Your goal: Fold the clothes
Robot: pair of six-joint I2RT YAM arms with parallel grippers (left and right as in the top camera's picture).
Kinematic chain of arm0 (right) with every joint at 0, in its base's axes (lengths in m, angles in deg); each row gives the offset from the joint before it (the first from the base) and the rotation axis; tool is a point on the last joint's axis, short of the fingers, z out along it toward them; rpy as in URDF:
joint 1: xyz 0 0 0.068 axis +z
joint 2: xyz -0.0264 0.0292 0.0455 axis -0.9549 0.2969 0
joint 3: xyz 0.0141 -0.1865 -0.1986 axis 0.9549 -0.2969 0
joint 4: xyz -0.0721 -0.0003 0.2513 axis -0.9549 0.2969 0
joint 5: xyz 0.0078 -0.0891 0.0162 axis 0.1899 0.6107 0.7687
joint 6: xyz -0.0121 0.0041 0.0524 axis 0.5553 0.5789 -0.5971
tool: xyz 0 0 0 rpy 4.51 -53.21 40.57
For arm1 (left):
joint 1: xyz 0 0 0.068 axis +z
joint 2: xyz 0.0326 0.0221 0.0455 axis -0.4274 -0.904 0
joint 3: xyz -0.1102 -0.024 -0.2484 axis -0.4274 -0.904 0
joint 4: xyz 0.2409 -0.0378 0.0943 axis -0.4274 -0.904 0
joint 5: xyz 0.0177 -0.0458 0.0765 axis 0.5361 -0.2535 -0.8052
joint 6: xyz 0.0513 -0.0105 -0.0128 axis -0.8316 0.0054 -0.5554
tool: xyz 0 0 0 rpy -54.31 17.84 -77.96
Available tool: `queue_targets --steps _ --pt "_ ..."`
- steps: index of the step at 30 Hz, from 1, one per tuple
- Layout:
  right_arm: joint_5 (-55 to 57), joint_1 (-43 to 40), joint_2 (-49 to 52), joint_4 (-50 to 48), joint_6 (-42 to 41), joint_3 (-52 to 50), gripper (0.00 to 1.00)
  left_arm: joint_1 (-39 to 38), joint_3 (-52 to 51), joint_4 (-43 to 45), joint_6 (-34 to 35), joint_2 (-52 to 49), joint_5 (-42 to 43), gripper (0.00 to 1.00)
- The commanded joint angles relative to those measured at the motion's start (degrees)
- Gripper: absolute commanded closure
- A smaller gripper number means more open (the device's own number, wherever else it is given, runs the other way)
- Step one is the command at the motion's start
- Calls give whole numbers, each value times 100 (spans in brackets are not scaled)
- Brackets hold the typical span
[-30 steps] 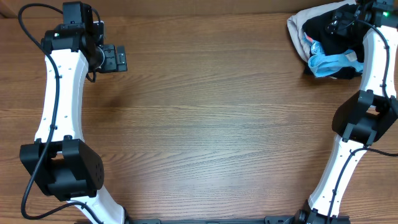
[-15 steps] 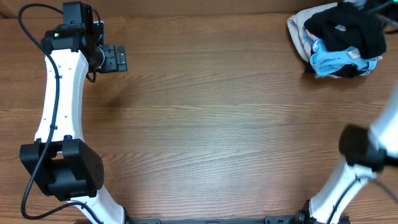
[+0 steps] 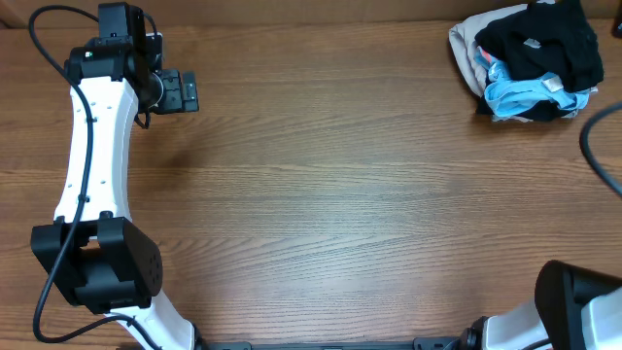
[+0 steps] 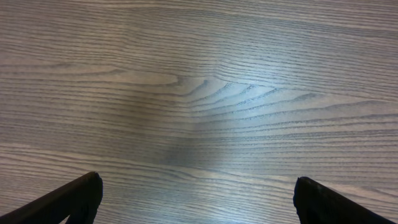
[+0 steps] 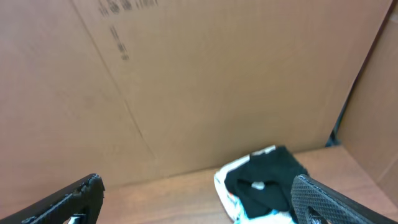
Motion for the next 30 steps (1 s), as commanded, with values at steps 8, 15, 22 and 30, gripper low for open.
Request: queue_targets --steps 8,15,22,30 --pt "-33 28 28 -619 -26 -48 0 0 133 0 52 -35 66 0" --pt "-31 341 -553 -1818 -24 -120 0 0 133 0 52 -33 66 0" --pt "-31 728 -1768 -2863 -24 -1864 0 0 133 0 52 -35 66 0" --pt "-31 870 -3582 -4557 142 -5401 0 0 133 0 52 -35 66 0"
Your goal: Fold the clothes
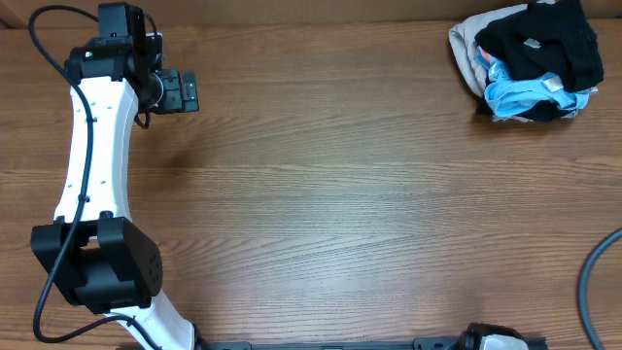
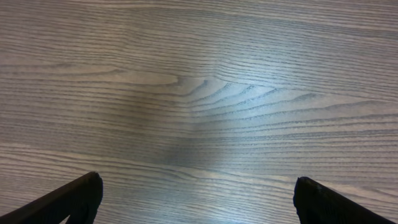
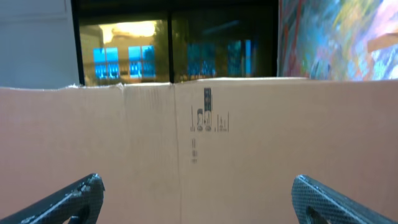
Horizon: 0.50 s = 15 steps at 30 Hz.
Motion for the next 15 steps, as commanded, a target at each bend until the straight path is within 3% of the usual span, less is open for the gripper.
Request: queue_targets --steps 1,15 --pt "20 116 -693 -706 212 -1773 0 0 133 -2 55 -35 66 0" --pt "662 874 -3945 -5805 483 -9270 0 0 133 -2 55 -35 66 0"
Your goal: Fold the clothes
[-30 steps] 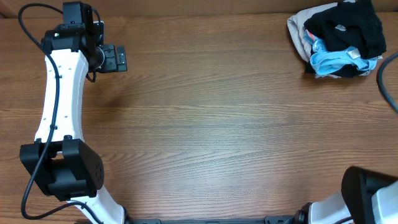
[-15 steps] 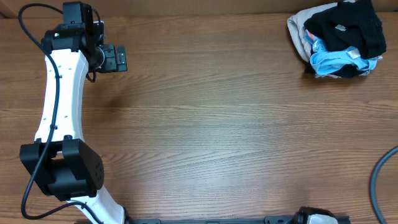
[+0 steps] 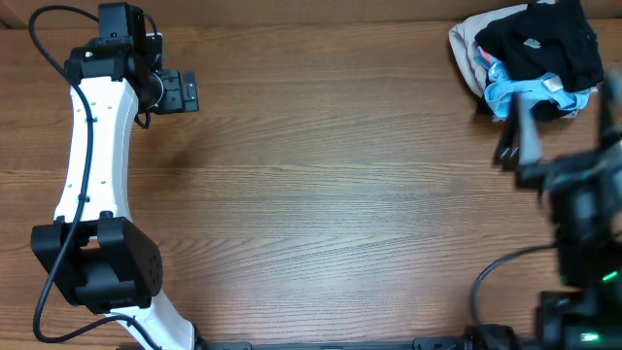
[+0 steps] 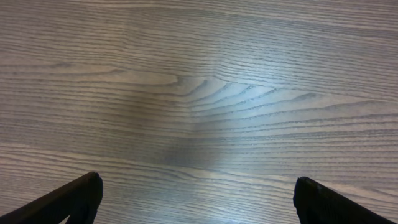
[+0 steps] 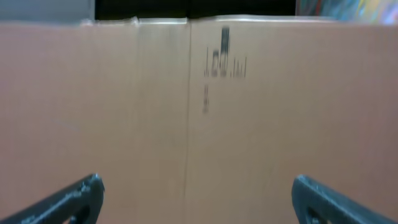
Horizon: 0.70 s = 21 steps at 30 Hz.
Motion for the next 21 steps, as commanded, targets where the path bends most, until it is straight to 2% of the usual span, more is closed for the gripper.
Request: queue_targets --steps 1,8,14,21 --pt "280 127 -710 -793 42 -1554 0 0 133 0 55 -35 59 0" --pt "-26 190 -1982 -1751 2 -3976 0 0 133 0 55 -35 59 0" --pt "-170 190 -2708 -1670 -101 -4780 0 0 133 0 55 -35 59 0" --pt "420 195 -3434 66 -127 -4782 0 0 133 0 55 -33 59 0"
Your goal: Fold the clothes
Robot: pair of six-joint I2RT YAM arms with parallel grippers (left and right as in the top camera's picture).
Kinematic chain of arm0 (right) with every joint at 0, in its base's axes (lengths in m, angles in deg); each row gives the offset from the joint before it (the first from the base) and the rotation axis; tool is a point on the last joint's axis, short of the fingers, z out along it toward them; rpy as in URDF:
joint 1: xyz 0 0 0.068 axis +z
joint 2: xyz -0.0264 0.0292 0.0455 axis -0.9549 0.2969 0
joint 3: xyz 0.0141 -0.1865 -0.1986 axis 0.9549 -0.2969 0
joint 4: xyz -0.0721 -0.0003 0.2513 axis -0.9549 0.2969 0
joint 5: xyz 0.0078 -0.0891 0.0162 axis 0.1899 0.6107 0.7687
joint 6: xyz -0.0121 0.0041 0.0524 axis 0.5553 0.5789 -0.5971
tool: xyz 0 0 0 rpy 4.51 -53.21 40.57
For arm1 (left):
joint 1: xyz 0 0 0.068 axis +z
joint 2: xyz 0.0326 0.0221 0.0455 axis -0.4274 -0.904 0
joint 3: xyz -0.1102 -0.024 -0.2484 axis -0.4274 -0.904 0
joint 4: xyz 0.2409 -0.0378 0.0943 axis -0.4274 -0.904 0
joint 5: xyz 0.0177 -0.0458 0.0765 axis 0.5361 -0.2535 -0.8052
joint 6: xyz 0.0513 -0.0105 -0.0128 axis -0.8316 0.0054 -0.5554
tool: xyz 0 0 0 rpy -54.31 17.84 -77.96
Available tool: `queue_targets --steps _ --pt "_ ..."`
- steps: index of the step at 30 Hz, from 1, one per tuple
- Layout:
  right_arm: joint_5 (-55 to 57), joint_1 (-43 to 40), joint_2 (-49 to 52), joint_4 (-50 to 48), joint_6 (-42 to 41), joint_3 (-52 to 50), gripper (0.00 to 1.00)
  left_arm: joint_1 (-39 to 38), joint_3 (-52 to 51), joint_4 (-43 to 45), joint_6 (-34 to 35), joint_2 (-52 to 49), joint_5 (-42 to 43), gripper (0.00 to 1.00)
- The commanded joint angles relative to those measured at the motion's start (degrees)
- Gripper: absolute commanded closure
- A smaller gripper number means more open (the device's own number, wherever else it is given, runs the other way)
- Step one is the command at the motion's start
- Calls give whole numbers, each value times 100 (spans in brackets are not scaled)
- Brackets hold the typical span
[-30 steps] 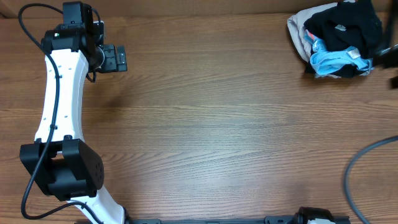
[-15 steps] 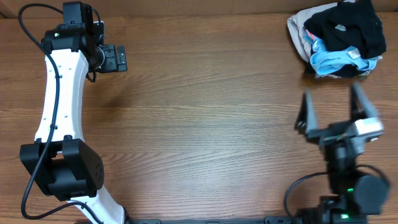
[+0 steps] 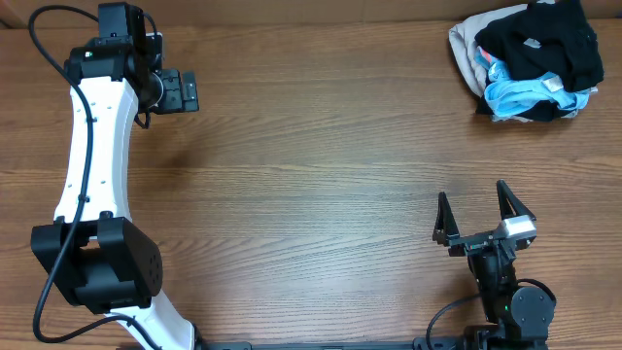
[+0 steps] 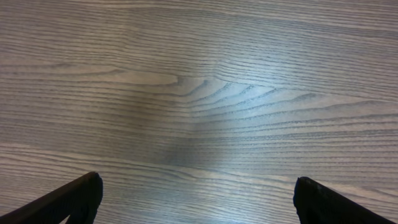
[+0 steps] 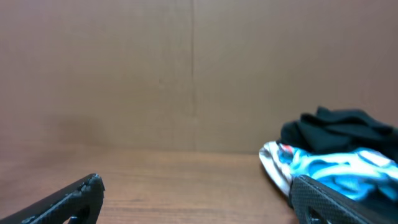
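A heap of clothes (image 3: pixel 530 58), black, light blue and white, lies at the table's far right corner; the right wrist view shows the clothes (image 5: pixel 336 155) ahead to the right. My right gripper (image 3: pixel 479 209) stands open near the front right edge, low over the table, well short of the heap and holding nothing. In its own view the right gripper (image 5: pixel 196 199) has its jaws wide apart. My left gripper (image 3: pixel 190 91) is open at the far left over bare wood, and the left wrist view shows the left gripper (image 4: pixel 196 199) empty.
A brown cardboard wall (image 5: pixel 186 68) runs behind the table's far edge. The wooden table (image 3: pixel 321 185) stretches between the two arms. The left arm (image 3: pixel 92 156) extends along the left side, with a black cable (image 3: pixel 44 29) near its top.
My right gripper was up by the clothes heap at the right edge, facing the cardboard; it now sits lower, near the front right edge, facing the heap. The left arm has not moved.
My right arm lay at the bottom right corner with the heap in its view. Then it was almost out of the overhead view, looking over the cardboard wall. It then appeared blurred near the heap, and now rests open by the front edge. The left gripper stayed open.
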Motion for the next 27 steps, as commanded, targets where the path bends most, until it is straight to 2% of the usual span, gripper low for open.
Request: queue_targets --steps 1,8,27 --pt "372 37 -404 638 -63 -59 0 0 133 0 52 -35 61 0" --pt "374 37 -461 1543 -66 -59 0 0 133 0 52 -33 61 0" --pt "448 37 -457 1510 -63 -57 0 0 133 0 52 -35 61 0"
